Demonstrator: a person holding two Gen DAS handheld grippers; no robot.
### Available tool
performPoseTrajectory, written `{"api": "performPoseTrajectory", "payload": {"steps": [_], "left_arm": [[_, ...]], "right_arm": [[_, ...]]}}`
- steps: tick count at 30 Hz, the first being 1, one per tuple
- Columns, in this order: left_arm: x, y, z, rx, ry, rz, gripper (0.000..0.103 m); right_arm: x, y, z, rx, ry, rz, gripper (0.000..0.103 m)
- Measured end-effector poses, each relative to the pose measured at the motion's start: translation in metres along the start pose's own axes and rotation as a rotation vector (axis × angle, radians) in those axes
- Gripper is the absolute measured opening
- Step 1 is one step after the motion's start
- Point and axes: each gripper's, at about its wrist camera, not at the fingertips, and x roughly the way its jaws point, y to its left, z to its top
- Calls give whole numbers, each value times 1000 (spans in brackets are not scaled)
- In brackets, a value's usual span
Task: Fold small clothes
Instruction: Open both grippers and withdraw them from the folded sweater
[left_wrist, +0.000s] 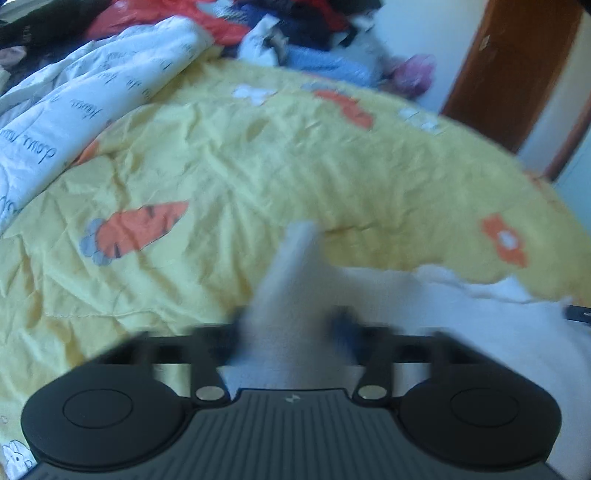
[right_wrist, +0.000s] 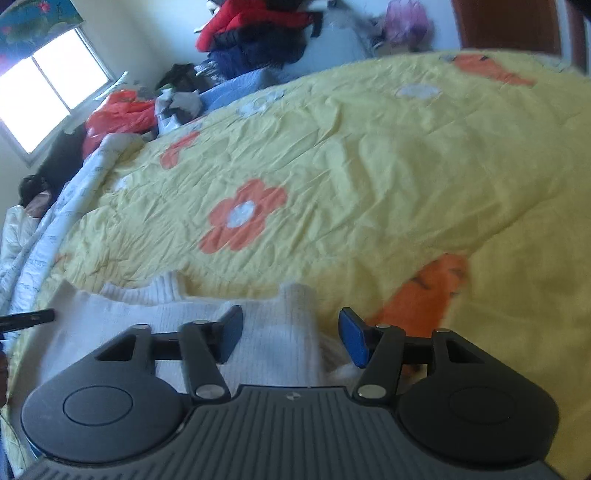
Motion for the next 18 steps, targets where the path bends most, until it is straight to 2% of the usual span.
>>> {"api": "performPoseTrajectory", "payload": {"steps": [1, 3, 5, 6, 8, 10, 11, 12, 14, 15, 17, 18], "left_arm": [[-2, 0, 0, 6, -20, 0, 22], [-13, -1, 0, 13, -86, 7, 15], [-20, 2, -1, 0, -130, 23, 14], [-16, 6, -3, -18, -116, 28, 14], [2, 7, -9, -15, -79, 73, 14], [4, 1, -14, 21, -110, 98, 17], [0, -2, -14, 31, -116, 113, 19], [-8, -5, -15, 46, -127, 118, 20], [-29, -11, -18, 97, -165, 146, 22], [-38, -16, -20, 128, -193, 182, 22], [-62, -27, -28, 183, -282, 251, 27], [-71, -33, -32, 195, -321, 257, 34]], "right_arm": [[0, 2, 1, -8, 4, 21, 15], [-9, 10, 4, -42, -52, 22, 15], [-26, 6, 11, -10, -156, 50, 13], [-28, 0, 12, 22, -182, 56, 13], [-11, -13, 10, 62, -140, 11, 13], [7, -16, -1, 50, -98, -43, 13], [6, -15, -6, 41, -117, -40, 14], [2, -12, -8, 45, -132, -40, 19], [-17, -9, -10, 91, -172, -50, 46], [-29, -7, -10, 100, -218, -42, 50], [-59, 3, -13, 78, -321, -32, 52], [-70, 10, -15, 75, -351, -14, 52]]}}
